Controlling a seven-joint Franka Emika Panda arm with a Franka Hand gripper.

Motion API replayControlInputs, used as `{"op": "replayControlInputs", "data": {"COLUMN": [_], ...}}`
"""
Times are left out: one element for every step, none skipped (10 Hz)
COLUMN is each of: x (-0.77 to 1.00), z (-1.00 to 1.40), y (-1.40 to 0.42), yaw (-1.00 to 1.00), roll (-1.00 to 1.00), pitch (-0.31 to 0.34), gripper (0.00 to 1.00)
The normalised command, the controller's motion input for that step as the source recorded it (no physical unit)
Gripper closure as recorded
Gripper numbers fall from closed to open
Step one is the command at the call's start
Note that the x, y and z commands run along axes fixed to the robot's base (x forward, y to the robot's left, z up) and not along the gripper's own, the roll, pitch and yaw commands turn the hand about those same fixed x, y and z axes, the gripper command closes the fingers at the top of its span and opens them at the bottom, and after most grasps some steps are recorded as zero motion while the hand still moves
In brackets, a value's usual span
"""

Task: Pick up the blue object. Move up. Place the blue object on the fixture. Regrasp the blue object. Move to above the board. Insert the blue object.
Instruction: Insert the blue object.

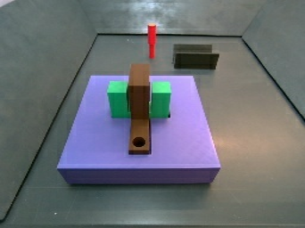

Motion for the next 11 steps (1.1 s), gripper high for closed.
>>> {"op": "replayControlInputs", "data": {"x": [-0.01,-0.21,-0.18,-0.15,-0.14,-0.25,-0.11,0.00,0.00,0.28,0.39], "z": [-0.17,-0.49,-0.71,-0.68,-0.73,-0.98,-1.00,-0.80,-0.77,-0.59,-0.47], "y": [-0.21,-0.78,-0.78,-0.74,-0.73,-0.74,-0.52,-0.16,0.00,0.00,0.00], "yaw": [0.00,0.09,0.16,0.19,0.17,0.07,0.05,0.00,-0.02,0.00,0.02], "roll": [0.06,0.28,0.33,0.33,0.32,0.21,0.15,0.07,0.04,0.02,0.00], "pitch": [-0.019,-0.034,-0.067,-0.083,-0.063,0.000,0.000,0.000,-0.019,-0.069,-0.114], "gripper": [1.00,1.00,1.00,1.00,1.00,1.00,1.00,1.00,1.00,1.00,1.00]}}
